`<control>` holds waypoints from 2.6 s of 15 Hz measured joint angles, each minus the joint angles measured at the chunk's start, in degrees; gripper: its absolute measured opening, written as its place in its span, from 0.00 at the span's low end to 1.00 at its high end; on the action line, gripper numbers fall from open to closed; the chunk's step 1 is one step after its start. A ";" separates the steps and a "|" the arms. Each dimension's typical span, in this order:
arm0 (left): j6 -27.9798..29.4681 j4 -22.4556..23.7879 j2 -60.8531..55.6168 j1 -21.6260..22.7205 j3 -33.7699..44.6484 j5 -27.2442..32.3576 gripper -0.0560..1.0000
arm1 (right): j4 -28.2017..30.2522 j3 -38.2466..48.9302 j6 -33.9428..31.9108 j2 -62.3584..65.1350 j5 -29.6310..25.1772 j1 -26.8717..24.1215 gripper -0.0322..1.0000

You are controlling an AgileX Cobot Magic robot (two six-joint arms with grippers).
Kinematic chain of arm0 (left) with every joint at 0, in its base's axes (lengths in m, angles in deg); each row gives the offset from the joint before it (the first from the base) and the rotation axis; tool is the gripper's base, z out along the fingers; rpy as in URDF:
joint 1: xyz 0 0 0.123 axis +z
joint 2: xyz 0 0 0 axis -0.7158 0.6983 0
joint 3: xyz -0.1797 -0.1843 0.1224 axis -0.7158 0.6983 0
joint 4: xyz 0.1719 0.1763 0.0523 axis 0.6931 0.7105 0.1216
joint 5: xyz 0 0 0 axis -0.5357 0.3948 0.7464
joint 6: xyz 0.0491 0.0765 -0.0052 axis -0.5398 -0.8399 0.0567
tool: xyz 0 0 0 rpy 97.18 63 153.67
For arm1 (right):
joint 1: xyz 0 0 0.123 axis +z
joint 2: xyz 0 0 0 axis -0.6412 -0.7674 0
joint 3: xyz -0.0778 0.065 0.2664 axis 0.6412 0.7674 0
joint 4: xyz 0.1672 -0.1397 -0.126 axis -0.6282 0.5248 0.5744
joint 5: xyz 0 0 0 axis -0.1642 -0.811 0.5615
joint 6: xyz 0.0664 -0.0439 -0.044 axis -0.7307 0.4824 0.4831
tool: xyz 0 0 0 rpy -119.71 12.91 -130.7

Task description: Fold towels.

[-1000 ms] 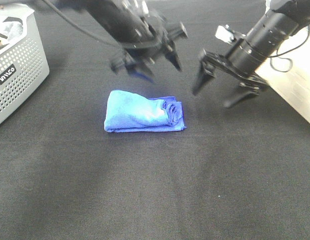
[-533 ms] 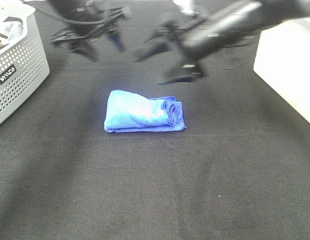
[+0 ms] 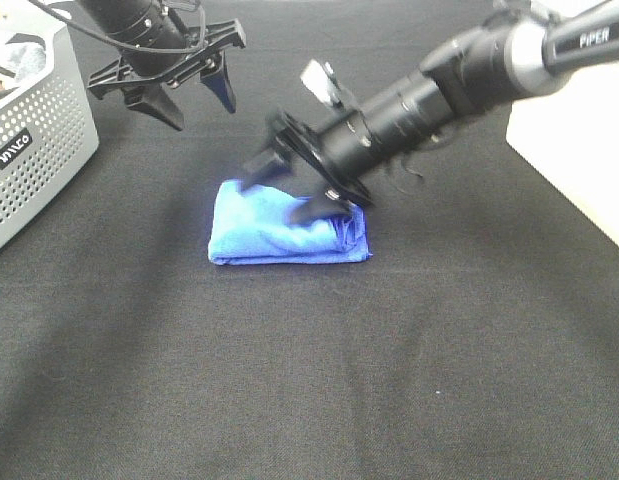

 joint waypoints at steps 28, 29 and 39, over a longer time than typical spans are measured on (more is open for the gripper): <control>-10.08 13.92 -73.45 -0.23 58.04 10.71 0.66 | 43.14 40.62 -21.49 71.22 -11.06 -6.99 0.76; -10.08 13.92 -78.72 -0.23 61.36 10.77 0.66 | 44.40 43.26 -21.49 76.49 -12.03 -6.99 0.76; -17.88 13.64 -122.21 -0.23 81.76 6.13 0.66 | 53.17 58.33 -22.98 117.06 -15.36 -6.99 0.76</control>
